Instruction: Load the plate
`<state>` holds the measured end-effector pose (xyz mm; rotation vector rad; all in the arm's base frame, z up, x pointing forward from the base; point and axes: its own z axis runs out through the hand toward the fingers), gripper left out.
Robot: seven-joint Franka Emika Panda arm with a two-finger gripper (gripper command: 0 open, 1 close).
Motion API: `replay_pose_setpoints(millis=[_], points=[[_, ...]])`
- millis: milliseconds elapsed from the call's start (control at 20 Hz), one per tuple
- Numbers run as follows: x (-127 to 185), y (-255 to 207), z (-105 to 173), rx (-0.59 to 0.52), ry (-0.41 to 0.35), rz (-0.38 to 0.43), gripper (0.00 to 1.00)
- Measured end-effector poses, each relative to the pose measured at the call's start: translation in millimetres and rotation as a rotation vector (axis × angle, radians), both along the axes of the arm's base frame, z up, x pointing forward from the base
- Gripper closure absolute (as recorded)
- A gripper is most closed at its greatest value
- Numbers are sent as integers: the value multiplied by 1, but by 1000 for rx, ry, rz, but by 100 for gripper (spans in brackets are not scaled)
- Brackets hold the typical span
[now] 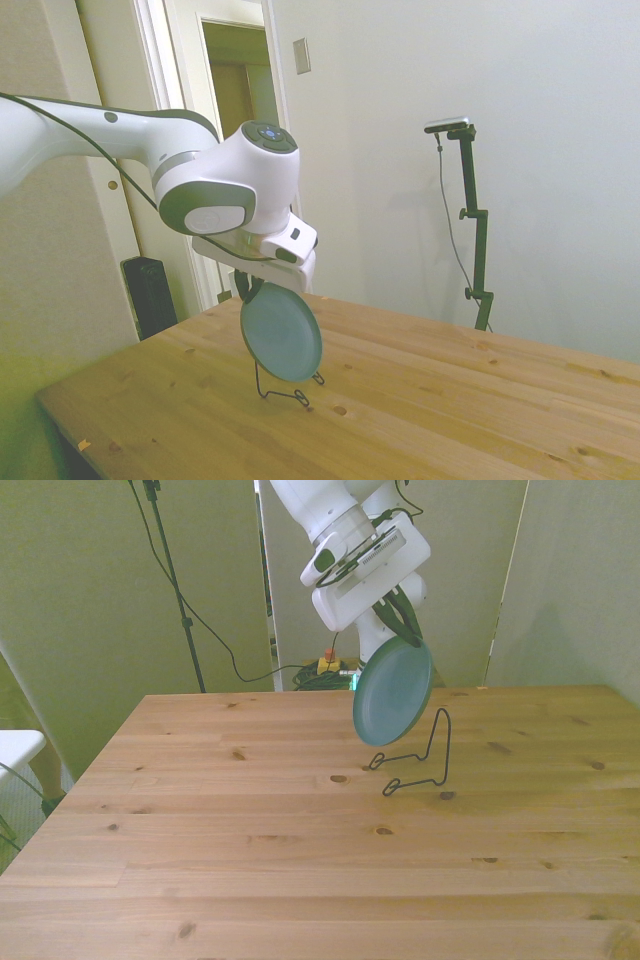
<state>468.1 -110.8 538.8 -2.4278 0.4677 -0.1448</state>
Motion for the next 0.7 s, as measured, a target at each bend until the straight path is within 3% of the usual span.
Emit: replay_pose_setpoints(millis=[350, 700], points=[[25, -25, -8, 106, 47, 54, 100], [44, -26, -23, 136, 79, 88, 100]])
